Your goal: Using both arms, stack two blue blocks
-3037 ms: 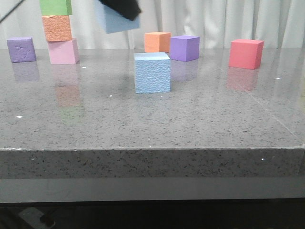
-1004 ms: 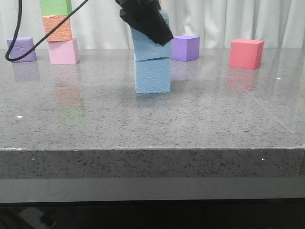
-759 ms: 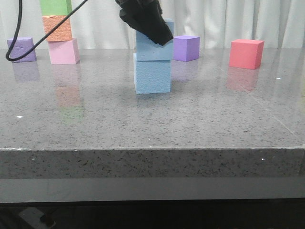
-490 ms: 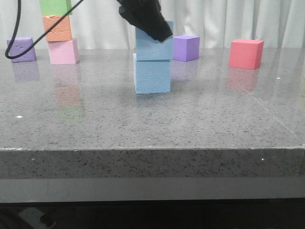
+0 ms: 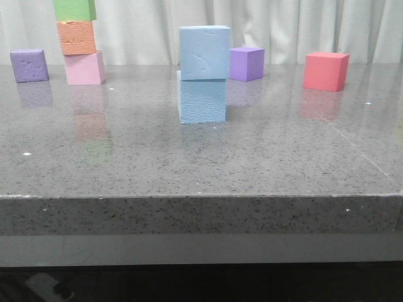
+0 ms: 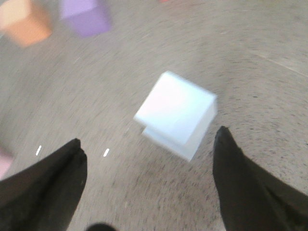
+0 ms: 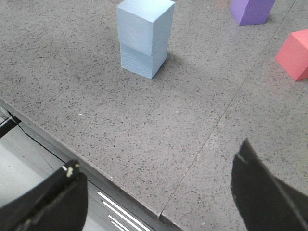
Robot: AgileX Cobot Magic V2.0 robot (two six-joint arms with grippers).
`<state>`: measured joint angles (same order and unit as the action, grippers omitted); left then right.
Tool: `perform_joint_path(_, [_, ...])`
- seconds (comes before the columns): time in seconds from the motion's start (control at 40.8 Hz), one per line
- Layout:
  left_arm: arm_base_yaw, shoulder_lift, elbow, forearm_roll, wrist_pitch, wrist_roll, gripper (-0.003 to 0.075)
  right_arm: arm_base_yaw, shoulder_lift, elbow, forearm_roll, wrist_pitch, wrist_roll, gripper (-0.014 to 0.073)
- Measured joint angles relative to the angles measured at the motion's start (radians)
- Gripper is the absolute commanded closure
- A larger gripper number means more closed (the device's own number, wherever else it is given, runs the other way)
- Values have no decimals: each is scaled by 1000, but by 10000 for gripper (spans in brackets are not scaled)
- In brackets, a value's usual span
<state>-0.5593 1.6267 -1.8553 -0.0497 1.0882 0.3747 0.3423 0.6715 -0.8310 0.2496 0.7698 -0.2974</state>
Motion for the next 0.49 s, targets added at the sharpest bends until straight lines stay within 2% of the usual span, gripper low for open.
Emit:
perform_joint_path(0.098, [0, -48, 0, 129, 23, -205, 240, 0, 0, 0, 0, 0, 0, -19])
perform_joint_path(0.171, [0, -90, 5, 177, 38, -301, 240, 0, 0, 0, 0, 0, 0, -19])
perform_joint_path(0.343, [-24, -216, 114, 193, 33, -412, 240, 0, 0, 0, 0, 0, 0, -19])
perform_joint_path(0.49, [-45, -360, 321, 193, -20, -455, 240, 0, 0, 0, 0, 0, 0, -19])
